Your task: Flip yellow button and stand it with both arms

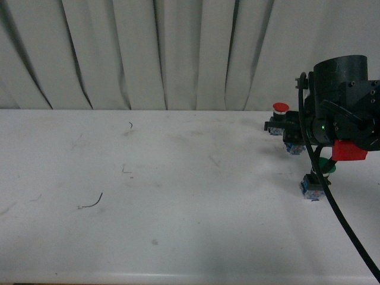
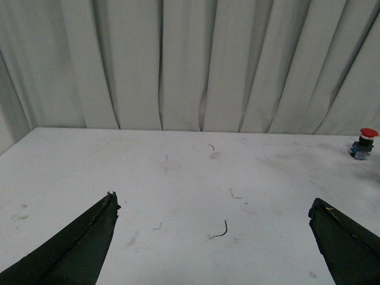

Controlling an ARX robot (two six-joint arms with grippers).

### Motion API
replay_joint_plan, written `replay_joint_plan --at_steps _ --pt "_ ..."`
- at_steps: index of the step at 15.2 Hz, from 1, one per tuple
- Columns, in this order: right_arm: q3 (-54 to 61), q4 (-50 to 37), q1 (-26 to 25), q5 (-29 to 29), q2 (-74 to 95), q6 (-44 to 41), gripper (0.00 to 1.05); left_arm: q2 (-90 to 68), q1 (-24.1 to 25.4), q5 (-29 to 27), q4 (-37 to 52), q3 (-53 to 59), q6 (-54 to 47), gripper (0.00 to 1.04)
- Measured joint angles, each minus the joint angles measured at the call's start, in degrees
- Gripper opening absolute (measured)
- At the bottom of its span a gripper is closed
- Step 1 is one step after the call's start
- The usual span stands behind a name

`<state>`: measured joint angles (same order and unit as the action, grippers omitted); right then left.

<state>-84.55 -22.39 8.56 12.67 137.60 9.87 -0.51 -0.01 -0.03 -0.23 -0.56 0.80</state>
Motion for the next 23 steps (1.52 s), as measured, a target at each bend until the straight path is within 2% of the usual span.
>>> replay_joint_plan --at_steps 17,23 --pt "-1.5 1.4 0.2 2.3 2.0 -0.6 0.30 0.0 0.0 0.0 0.0 0.0 0.0 0.98" --pt "-1.7 1.0 0.2 2.3 2.0 -0.6 0.97 0.0 0.0 0.0 0.0 0.0 0.0 0.98"
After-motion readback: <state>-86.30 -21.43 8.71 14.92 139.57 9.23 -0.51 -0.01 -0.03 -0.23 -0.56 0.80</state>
